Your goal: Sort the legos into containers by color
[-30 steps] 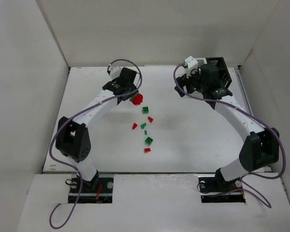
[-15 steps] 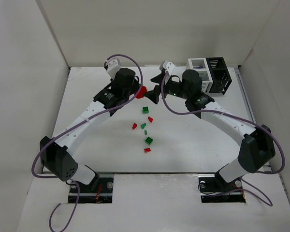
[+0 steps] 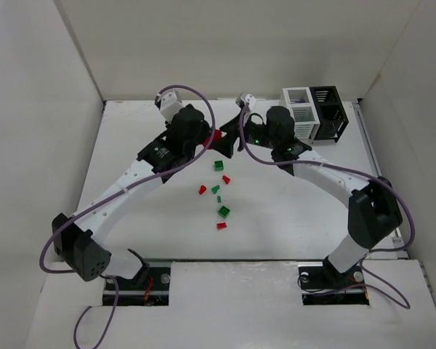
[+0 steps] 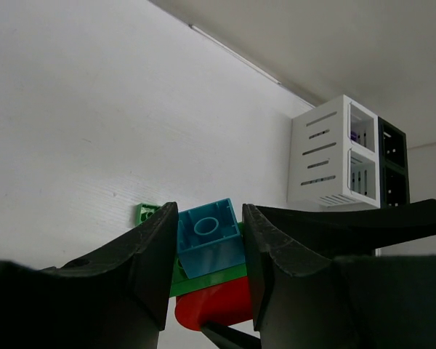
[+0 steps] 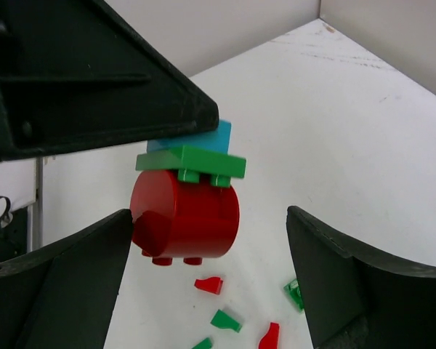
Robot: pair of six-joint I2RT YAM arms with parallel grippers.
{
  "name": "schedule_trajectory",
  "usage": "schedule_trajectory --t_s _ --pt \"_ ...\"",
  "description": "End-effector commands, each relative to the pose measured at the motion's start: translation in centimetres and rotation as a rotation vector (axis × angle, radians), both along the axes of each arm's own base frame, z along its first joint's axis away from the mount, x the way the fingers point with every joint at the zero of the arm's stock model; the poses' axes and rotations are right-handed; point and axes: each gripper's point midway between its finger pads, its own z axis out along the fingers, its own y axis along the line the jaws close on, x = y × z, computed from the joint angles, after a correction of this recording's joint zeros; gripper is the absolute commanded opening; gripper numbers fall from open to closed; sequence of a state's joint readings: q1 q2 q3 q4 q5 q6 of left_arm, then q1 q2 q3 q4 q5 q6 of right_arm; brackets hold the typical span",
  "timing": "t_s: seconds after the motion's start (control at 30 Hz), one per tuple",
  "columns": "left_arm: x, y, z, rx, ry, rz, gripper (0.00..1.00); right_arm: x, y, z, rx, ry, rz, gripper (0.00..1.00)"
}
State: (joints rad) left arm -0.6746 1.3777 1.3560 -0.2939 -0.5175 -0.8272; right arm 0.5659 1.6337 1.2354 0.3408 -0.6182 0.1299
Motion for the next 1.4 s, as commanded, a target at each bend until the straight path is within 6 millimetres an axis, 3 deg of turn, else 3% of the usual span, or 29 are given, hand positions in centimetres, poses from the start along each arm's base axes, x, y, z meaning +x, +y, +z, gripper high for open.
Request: schedule_trajectory --t_s 0.0,0.3,0.53,0.73,0.8,0.97,1.1,1.37 --pt "-0.2 0.8 2.3 -0.021 -0.075 0.028 0.09 -0.3 0.3 2.9 0.05 -0.035 0.033 0.91" --pt "-0.2 0.4 2.7 -0.015 -0.09 0.013 0.09 -1.1 1.8 3.7 0.072 -0.016 0.113 0.79" --pt "0.0 0.8 2.3 -0.014 -0.096 0.044 0.09 -1.5 2.0 4.4 0.09 0.011 0.167 0.52" --pt "0.0 1.1 3.4 -0.022 -0.134 0.049 0.09 -1.6 1.9 4.4 0.093 0.022 0.19 0.68" --pt "0.1 1.1 3.6 -0.02 -0.144 0.046 0.08 -1.8 2.0 5.3 0.101 0.003 0.211 0.71" --pt "0.0 1.2 3.7 -0.027 -0.152 0.047 0.08 -1.6 2.3 4.8 0.099 0.023 0.219 0.65" --pt "-0.4 1.2 4.8 -0.051 -0.196 0.045 0.08 -1.6 2.6 4.6 0.101 0.045 0.241 0.65" --pt "-0.8 0.8 4.5 -0.049 -0.206 0.034 0.07 -1.0 3.0 4.2 0.101 0.061 0.24 0.7"
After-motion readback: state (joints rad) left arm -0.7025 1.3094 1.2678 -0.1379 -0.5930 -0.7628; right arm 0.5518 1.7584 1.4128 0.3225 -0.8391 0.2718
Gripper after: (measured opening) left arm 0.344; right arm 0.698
